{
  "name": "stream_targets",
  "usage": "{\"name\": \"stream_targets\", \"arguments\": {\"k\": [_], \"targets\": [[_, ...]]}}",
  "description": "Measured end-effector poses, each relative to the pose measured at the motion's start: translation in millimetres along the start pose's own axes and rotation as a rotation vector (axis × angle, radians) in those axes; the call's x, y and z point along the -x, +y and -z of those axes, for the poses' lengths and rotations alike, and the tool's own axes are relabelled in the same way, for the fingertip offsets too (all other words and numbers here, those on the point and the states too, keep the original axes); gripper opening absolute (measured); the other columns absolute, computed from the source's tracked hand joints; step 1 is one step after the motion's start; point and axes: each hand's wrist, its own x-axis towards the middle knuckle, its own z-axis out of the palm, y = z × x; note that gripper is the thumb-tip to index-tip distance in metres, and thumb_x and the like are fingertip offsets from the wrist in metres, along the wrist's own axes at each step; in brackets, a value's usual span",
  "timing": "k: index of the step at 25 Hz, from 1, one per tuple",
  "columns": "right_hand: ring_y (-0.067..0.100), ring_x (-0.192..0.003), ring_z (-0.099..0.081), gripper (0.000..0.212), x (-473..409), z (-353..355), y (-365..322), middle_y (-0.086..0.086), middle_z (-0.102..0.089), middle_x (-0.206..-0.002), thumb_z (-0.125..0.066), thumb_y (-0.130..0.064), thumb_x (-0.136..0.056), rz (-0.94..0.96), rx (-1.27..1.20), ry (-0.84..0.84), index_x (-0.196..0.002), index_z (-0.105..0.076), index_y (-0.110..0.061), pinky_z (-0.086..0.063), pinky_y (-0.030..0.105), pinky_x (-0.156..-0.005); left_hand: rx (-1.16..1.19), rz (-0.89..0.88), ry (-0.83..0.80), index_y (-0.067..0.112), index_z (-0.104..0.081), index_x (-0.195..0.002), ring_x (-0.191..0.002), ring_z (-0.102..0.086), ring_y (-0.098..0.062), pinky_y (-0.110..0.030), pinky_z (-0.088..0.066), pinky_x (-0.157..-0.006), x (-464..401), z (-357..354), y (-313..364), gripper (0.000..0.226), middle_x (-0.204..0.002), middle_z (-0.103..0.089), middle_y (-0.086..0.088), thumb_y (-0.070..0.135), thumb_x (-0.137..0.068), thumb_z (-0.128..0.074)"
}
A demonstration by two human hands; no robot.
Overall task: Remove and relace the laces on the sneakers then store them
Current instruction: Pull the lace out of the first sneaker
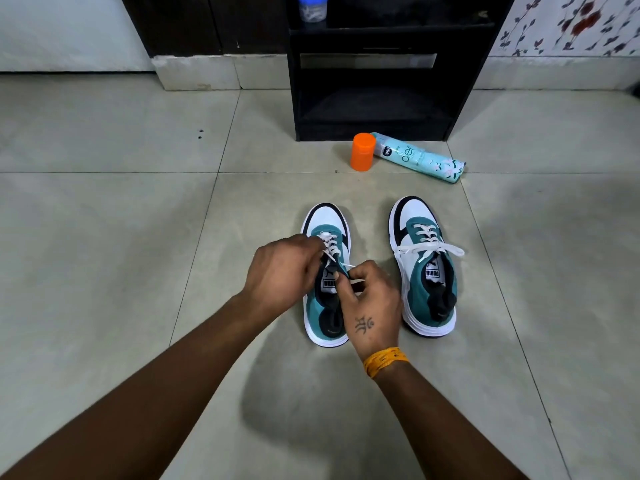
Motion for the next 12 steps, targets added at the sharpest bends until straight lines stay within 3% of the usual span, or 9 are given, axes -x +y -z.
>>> {"name": "stream_targets", "arguments": {"k": [2, 4, 6, 8, 12], "targets": [[0.013, -0.066, -0.057, 0.022, -1, 1, 0, -0.006, -0.063, -0.077, -0.077, -0.03, -0.088, 0.001, -0.003, 0.0, -0.08, -0.061, -0.017, -0.047, 0.033, -0.062, 0.225, 0.314, 0.128, 0.02, -0.068, -0.084, -0.067, -0.065, -0.022, -0.032, -0.05, -0.06, 2, -4, -2, 0.011, -0.074, -0.069, 0.006, 0.024, -0.09, -0.059], [0.013, -0.067, -0.057, 0.023, 0, 0, 1, -0.006, -0.064, -0.077, -0.077, -0.031, -0.089, -0.011, -0.011, -0.005, -0.08, -0.061, -0.018, -0.047, 0.033, -0.062, 0.579, 0.827, 0.174, 0.017, -0.07, -0.081, -0.062, -0.064, -0.023, -0.03, -0.05, -0.059, 3, -6, -13, 0.009, -0.068, -0.07, 0.002, 0.016, -0.086, -0.063], [0.012, -0.067, -0.057, 0.023, 0, 0, 0, -0.006, -0.064, -0.077, -0.077, -0.031, -0.088, -0.005, 0.001, -0.003, -0.08, -0.061, -0.017, -0.046, 0.033, -0.062, 0.806, 1.118, 0.176, 0.019, -0.065, -0.103, -0.059, -0.064, -0.025, -0.033, -0.051, -0.057, 11, -7, -16, 0.017, -0.076, -0.073, -0.005, 0.019, -0.086, -0.066], [0.012, -0.067, -0.056, 0.023, -1, 1, 1, -0.006, -0.064, -0.076, -0.077, -0.031, -0.088, 0.001, 0.001, 0.001, -0.079, -0.061, -0.017, -0.046, 0.032, -0.062, 0.757, 1.039, 0.22, 0.024, -0.049, -0.116, -0.065, -0.068, -0.026, -0.042, -0.057, -0.065, 25, -10, -6, 0.036, -0.08, -0.071, -0.001, 0.027, -0.088, -0.07], [0.008, -0.066, -0.061, 0.022, 1, 2, 0, -0.007, -0.066, -0.076, -0.077, -0.033, -0.088, -0.008, -0.039, -0.023, -0.079, -0.064, -0.018, -0.049, 0.028, -0.062, 0.554, 0.564, 0.267, 0.023, -0.05, -0.101, -0.077, -0.064, -0.012, -0.034, -0.051, -0.066, 45, -15, 27, 0.032, -0.086, -0.062, 0.008, 0.037, -0.09, -0.076]]}}
